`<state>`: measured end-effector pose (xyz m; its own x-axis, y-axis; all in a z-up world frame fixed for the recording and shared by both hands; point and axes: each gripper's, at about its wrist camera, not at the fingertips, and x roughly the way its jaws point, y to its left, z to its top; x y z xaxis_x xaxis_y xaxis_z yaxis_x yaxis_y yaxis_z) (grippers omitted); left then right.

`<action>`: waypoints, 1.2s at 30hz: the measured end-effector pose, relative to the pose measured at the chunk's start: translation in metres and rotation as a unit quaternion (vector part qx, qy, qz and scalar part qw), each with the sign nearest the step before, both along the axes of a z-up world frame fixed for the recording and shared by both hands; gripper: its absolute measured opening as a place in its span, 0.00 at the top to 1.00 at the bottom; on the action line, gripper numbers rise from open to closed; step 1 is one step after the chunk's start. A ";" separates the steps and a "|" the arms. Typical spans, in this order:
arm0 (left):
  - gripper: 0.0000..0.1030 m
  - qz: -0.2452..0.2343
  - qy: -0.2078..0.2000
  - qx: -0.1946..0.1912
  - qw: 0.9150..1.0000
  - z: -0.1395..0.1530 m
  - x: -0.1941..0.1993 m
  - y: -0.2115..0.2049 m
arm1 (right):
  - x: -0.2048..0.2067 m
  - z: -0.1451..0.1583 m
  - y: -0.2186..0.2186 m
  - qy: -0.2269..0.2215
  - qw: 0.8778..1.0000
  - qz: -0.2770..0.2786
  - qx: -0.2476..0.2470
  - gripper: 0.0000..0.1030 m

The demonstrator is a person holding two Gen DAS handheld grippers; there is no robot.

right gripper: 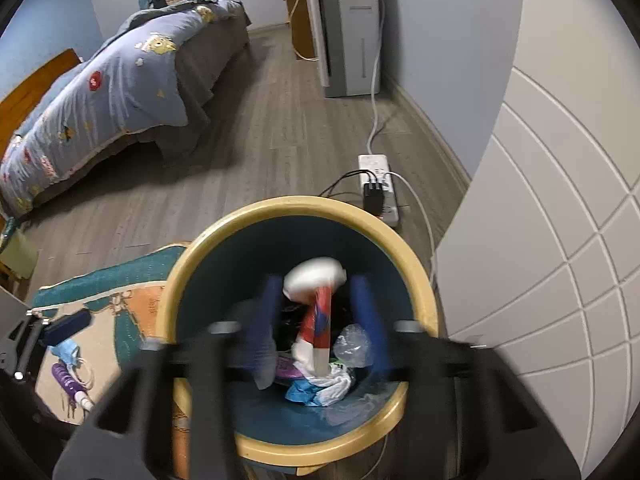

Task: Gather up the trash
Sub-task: 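Open both tools over the bin to drop the cup and tissue, then move both tools back from the bin toward the cushion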

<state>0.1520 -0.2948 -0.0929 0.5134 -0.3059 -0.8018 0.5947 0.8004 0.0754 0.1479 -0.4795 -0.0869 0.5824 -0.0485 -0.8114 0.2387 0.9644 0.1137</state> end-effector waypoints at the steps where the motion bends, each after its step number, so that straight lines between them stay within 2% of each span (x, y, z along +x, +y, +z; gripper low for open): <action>1: 0.12 0.004 0.000 0.000 1.000 0.001 0.000 0.003 | 0.001 0.000 0.001 0.001 1.000 -0.001 -0.002 0.49; 3: 0.10 0.015 0.001 -0.003 1.000 0.005 -0.001 0.013 | 0.000 0.001 0.003 0.005 1.000 -0.001 -0.001 0.44; 5: 0.10 0.029 0.000 -0.005 1.000 0.012 -0.002 0.027 | -0.001 0.004 0.006 0.004 1.000 -0.001 0.002 0.19; 7: 0.09 0.046 -0.005 -0.005 0.999 0.023 -0.005 0.042 | -0.004 0.012 0.012 -0.007 1.000 0.002 0.000 0.08; 8: 0.08 0.052 -0.007 -0.005 0.999 0.027 -0.006 0.048 | -0.004 0.016 0.015 -0.011 1.000 0.006 0.000 0.06; 15: 0.07 0.117 -0.028 -0.020 0.993 0.081 -0.019 0.121 | -0.004 0.038 0.053 -0.023 0.998 0.045 -0.021 0.06; 19: 0.05 0.144 -0.050 -0.014 0.988 0.099 -0.034 0.157 | -0.002 0.049 0.087 -0.031 0.996 0.077 -0.011 0.06; 24: 0.05 0.189 -0.046 -0.015 0.981 0.092 -0.050 0.212 | -0.003 0.053 0.130 -0.033 0.992 0.123 -0.023 0.06; 27: 0.05 0.218 -0.026 -0.022 0.975 0.083 -0.046 0.238 | -0.002 0.048 0.154 -0.022 0.989 0.144 -0.029 0.06; 29: 0.05 0.230 -0.028 -0.019 0.973 0.081 -0.046 0.252 | -0.001 0.041 0.171 -0.010 0.987 0.156 -0.028 0.06; 36: 0.05 0.229 -0.037 0.003 0.973 0.078 -0.050 0.282 | 0.000 0.028 0.224 0.005 0.982 0.190 -0.020 0.06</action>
